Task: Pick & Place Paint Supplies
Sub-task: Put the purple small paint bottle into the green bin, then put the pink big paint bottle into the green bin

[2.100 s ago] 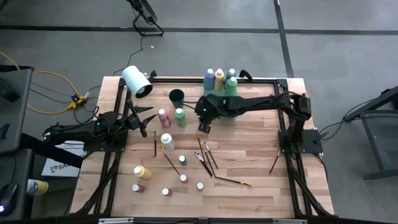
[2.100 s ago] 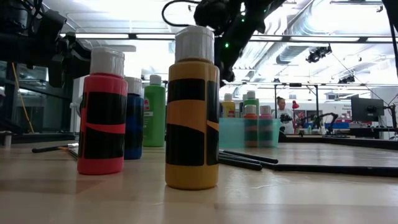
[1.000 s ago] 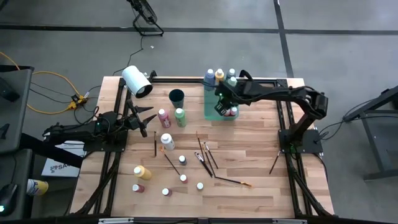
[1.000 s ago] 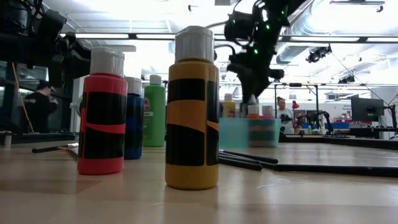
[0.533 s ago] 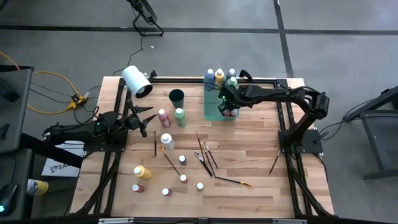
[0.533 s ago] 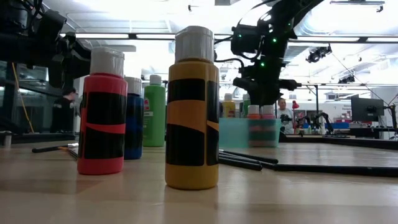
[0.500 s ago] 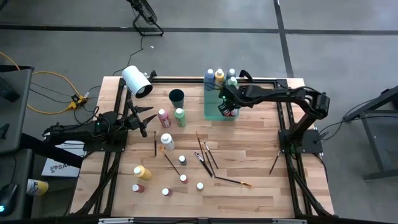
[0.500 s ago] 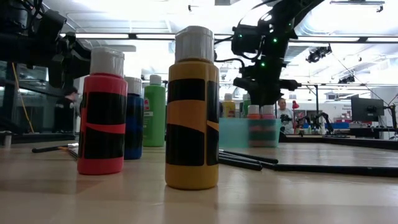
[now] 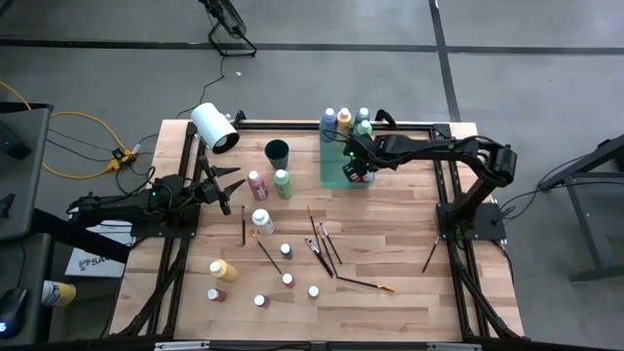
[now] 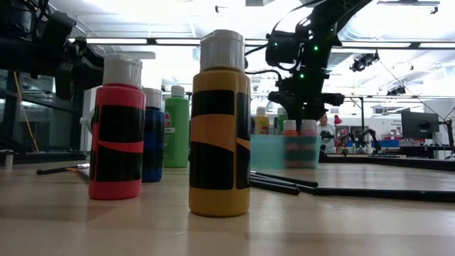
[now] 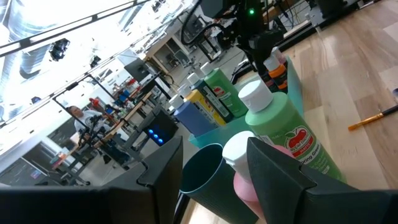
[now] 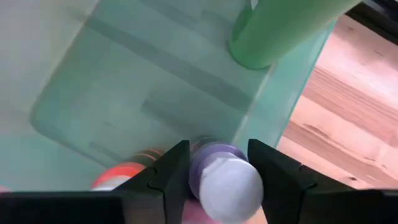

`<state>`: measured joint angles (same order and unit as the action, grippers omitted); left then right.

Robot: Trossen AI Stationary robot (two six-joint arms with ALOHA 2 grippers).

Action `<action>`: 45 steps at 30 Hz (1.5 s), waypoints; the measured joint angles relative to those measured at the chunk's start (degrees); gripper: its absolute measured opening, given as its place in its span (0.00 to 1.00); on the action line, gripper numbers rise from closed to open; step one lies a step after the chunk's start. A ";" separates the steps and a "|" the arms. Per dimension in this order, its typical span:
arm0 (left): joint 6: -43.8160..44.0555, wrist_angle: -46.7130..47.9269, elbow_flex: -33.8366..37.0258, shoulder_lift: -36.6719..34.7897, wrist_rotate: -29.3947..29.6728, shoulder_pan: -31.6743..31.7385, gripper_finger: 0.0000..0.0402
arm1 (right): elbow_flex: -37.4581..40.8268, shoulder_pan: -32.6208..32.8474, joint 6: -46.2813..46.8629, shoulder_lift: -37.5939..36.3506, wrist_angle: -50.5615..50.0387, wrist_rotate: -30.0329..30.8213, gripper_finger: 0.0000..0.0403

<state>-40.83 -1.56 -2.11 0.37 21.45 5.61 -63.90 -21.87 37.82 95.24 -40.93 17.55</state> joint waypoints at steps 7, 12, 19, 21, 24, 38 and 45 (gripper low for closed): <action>-0.01 0.00 -0.01 0.00 0.01 0.00 0.43 | -0.02 0.00 0.94 -1.09 0.04 0.06 0.50; -0.01 0.00 0.01 -0.01 0.00 0.01 0.43 | -0.09 0.00 1.42 -3.34 -0.13 0.28 0.59; -0.01 0.00 0.01 0.01 0.00 -0.01 0.43 | -0.14 2.88 0.50 -12.76 -4.34 -1.99 0.67; -0.01 0.00 0.00 0.01 0.02 0.01 0.43 | -0.22 4.60 -0.17 -16.35 -5.86 -3.03 0.67; -0.01 0.00 0.01 -0.01 0.01 -0.01 0.43 | -0.22 7.83 -0.13 -21.99 -8.45 -2.51 0.65; -0.01 -0.18 0.01 0.01 0.00 -0.01 0.43 | -0.22 21.25 4.54 -34.60 -9.14 -2.51 0.63; 1.35 -1.00 0.09 0.01 -0.13 0.01 0.43 | -0.22 26.12 8.86 -34.07 -8.22 -1.40 0.62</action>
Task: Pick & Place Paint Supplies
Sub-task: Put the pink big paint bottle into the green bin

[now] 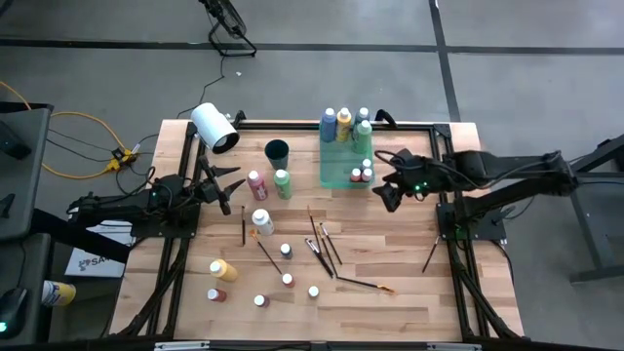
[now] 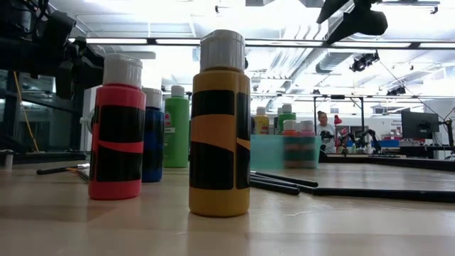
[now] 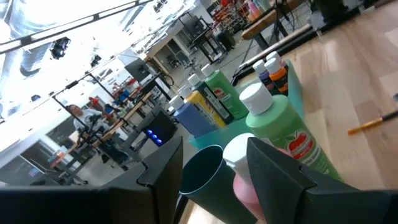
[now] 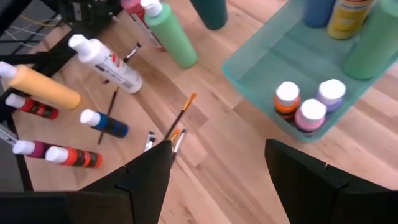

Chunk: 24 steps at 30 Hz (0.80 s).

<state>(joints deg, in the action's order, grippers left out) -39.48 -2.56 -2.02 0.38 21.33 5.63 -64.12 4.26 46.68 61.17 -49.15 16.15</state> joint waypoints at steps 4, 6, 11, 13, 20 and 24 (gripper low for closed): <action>3.93 -3.27 0.00 -0.02 -3.50 0.00 0.43 | 0.00 2.98 1.65 0.09 1.96 3.40 0.62; 6.54 -5.73 0.00 -0.02 -6.60 0.00 0.43 | 0.00 4.36 2.59 0.02 2.67 5.30 0.62; 12.95 -11.53 0.00 -0.02 -17.32 0.00 0.43 | 0.00 7.11 4.34 0.04 4.74 10.22 0.62; 15.00 -11.79 0.00 -0.02 -21.06 0.00 0.43 | 0.00 7.84 4.66 0.04 6.00 12.24 0.62; 24.47 -11.81 -2.81 0.52 -22.18 0.00 0.43 | 0.00 8.70 4.76 0.04 9.62 15.46 0.62; 21.70 -6.12 -8.55 3.50 -21.07 -0.02 0.43 | 0.00 8.50 4.76 0.04 10.02 15.47 0.62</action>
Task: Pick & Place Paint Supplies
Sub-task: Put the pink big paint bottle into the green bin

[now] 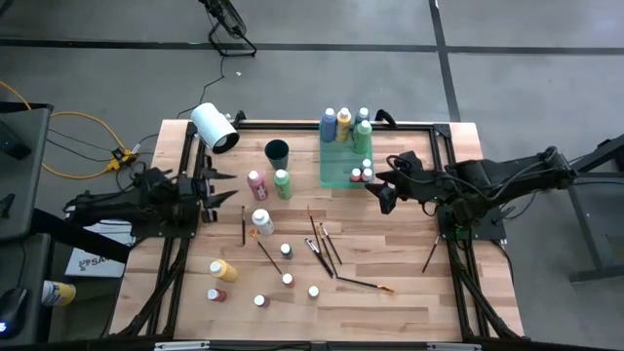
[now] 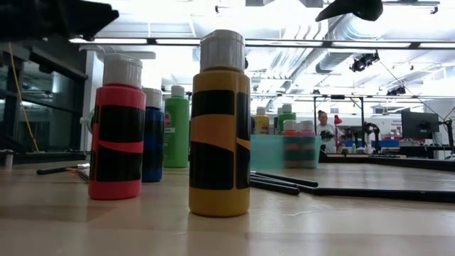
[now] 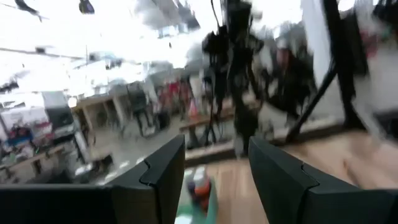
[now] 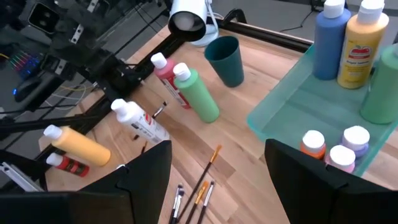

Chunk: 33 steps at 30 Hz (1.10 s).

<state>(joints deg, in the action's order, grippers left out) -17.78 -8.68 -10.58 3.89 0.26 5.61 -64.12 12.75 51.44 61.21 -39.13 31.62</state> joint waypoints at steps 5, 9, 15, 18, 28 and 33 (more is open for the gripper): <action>-0.87 19.05 -10.75 9.10 9.06 0.00 0.43 | 0.00 -0.04 0.00 0.00 0.00 0.04 0.62; -1.57 24.29 -17.54 19.13 12.97 0.02 0.43 | 0.00 -0.04 -0.01 0.02 -0.02 1.20 0.62; -5.68 24.26 -24.46 35.04 11.91 0.02 0.43 | 0.00 -0.04 -1.59 0.02 -0.07 2.45 0.62; -6.40 24.49 -26.89 41.46 11.92 0.04 0.43 | 0.00 -0.04 -2.34 0.02 -0.37 2.42 0.62; 3.91 38.31 -34.89 45.78 23.14 0.07 0.43 | 0.00 -0.04 -5.11 0.02 -0.55 0.60 0.62; 5.65 48.31 -35.85 44.19 24.29 0.07 0.43 | 0.00 -0.04 -6.36 0.02 -0.55 -0.28 0.62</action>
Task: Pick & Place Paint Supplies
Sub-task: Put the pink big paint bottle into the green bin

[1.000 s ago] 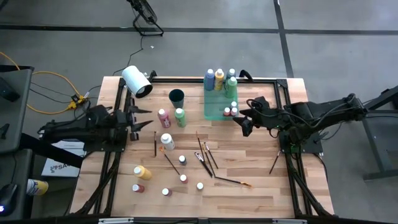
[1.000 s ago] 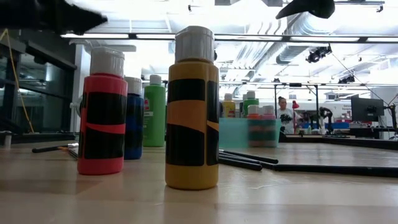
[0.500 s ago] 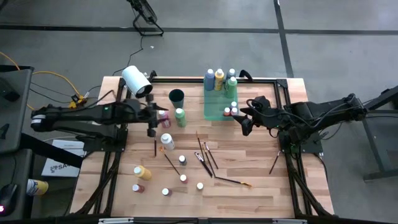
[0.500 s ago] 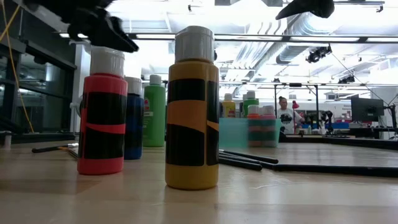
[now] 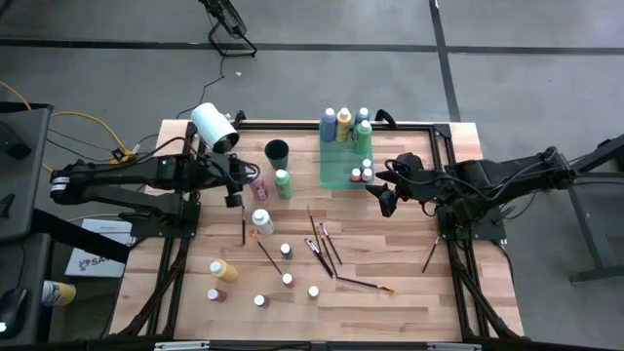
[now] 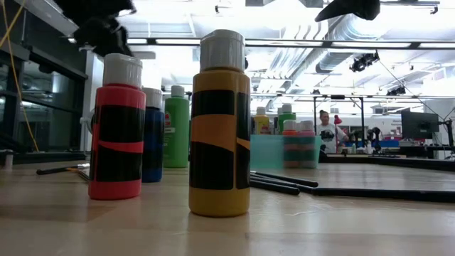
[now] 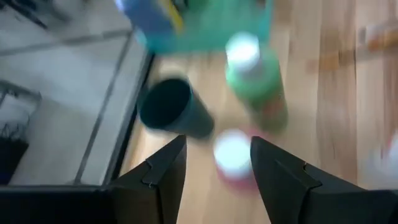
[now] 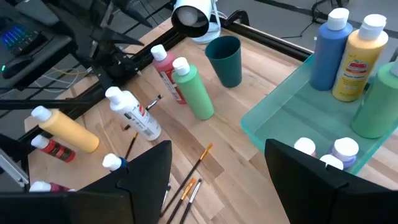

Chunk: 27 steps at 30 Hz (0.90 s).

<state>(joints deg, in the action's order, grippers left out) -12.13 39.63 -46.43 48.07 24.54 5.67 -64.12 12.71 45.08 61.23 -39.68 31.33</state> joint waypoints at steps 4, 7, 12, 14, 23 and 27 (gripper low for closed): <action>-2.53 1.21 0.04 0.02 -0.27 0.00 0.43 | 0.00 0.00 -0.37 0.00 0.02 0.02 0.62; -4.42 1.29 0.04 0.08 -1.62 0.00 0.43 | 0.00 0.04 -0.97 0.00 0.02 -0.02 0.62; -5.06 1.79 0.04 0.11 -2.79 -0.02 0.43 | 0.00 0.04 -1.84 0.00 0.04 -1.66 0.62; -4.41 1.78 0.04 0.02 -2.76 -0.02 0.43 | 0.00 0.04 -2.07 0.00 0.04 -1.73 0.62; -1.27 2.58 -2.14 1.91 -8.04 3.78 0.45 | 0.00 0.04 -3.33 0.00 0.04 -1.73 0.62; -0.82 4.30 -4.31 4.71 -11.78 8.12 0.55 | 0.00 0.04 -3.37 0.00 0.04 -1.74 0.62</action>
<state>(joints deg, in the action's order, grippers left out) -12.96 43.93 -50.74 52.79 12.77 13.79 -64.12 12.75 41.71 61.23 -39.64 29.59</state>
